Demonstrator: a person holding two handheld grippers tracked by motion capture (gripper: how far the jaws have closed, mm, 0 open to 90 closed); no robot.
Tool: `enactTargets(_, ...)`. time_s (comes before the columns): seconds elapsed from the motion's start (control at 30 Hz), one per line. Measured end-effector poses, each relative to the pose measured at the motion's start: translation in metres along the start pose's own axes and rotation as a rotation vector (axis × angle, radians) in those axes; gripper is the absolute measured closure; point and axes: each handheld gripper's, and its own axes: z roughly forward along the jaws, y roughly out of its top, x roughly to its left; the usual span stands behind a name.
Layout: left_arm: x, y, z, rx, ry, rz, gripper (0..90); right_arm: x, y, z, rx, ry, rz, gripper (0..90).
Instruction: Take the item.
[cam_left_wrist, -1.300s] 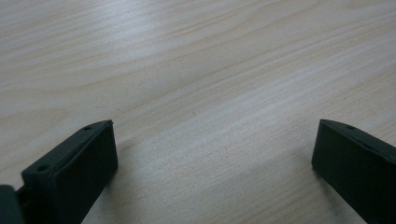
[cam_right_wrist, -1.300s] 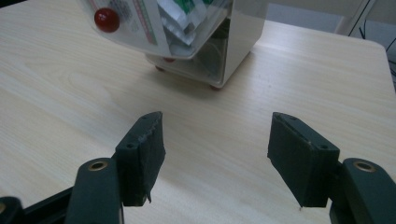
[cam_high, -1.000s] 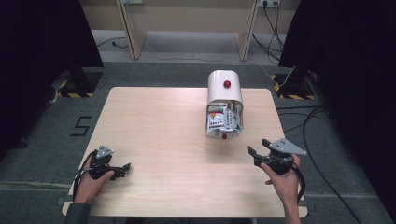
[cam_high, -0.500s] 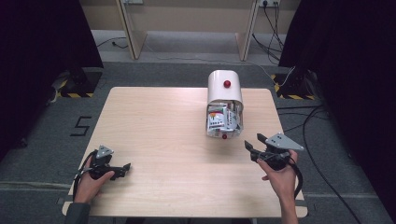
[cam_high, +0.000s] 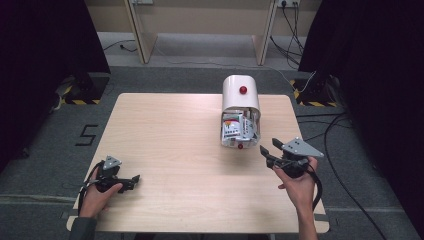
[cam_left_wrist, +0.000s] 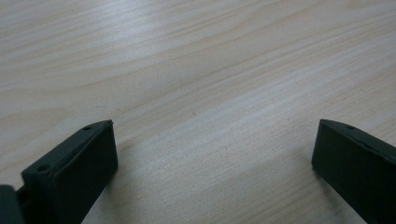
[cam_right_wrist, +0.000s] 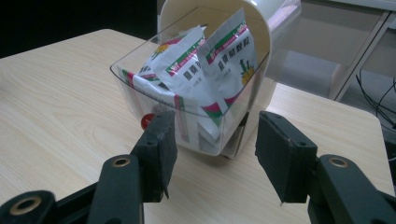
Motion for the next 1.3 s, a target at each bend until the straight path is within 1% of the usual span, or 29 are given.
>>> enactTargets(0.23,0.000,0.000,0.000,0.000,0.000,0.000,0.0,0.001,0.008,0.003,-0.007,0.003,0.000,49.5)
enactTargets(0.5,0.000,0.000,0.000,0.000,0.000,0.000,0.0,0.003,0.021,0.006,-0.007,0.004,-0.023,51.2)
enactTargets(0.7,0.000,0.000,0.000,0.000,0.000,0.000,0.0,0.005,0.025,0.011,-0.010,0.012,-0.025,51.8)
enactTargets(0.97,0.000,0.000,0.000,0.000,0.000,0.000,0.0,0.005,0.032,0.016,-0.025,0.004,-0.030,53.2)
enactTargets(1.13,0.000,0.000,0.000,0.000,0.000,0.001,0.0,0.006,0.037,0.020,-0.024,0.008,-0.030,53.9)
enactTargets(1.3,0.000,0.000,0.000,0.000,0.001,0.000,0.0,0.007,0.040,0.026,-0.014,-0.003,-0.038,54.0)
